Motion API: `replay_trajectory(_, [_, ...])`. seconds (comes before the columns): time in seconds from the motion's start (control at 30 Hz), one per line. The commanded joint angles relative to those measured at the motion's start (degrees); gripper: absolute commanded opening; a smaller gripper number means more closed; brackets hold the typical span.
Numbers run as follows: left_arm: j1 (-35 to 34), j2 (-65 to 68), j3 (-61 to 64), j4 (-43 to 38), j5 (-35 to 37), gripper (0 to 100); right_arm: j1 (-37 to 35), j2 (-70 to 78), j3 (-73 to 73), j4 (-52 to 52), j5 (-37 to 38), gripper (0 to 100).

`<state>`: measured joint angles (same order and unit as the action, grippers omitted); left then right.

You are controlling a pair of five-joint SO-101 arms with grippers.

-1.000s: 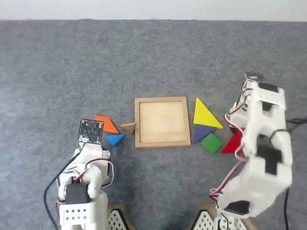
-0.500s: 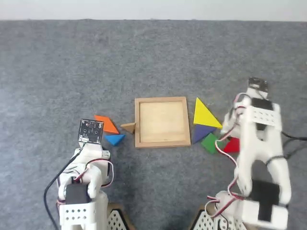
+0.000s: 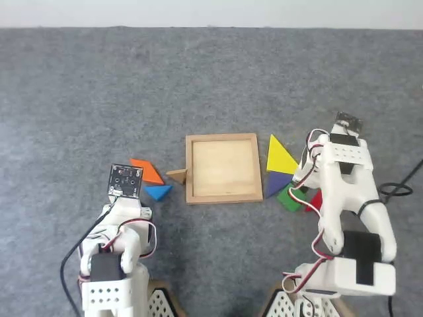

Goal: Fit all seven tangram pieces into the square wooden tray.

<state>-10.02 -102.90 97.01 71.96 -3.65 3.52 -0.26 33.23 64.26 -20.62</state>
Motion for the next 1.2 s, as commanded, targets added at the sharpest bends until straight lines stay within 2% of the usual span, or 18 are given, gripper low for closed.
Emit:
replay_trajectory(0.0, [-0.3,-1.1,-0.5,0.4,0.5,1,0.7,2.5,-1.3,-2.5,-0.3,45.7])
replay_trajectory(0.37, [-0.3,-1.1,-0.5,0.4,0.5,1,5.2,5.0,-1.1,-7.6,-0.5,45.7])
replay_trajectory(0.7, [-0.3,-1.1,-0.5,0.4,0.5,1,2.1,8.7,-1.8,-4.3,-0.4,45.6])
replay_trajectory(0.93, [-0.3,-1.1,-0.5,0.4,0.5,1,2.3,9.4,-3.2,-3.6,-0.5,45.5])
replay_trajectory(1.17, [-0.3,-1.1,-0.5,0.4,0.5,1,2.3,9.5,-2.5,-4.0,-0.4,32.5])
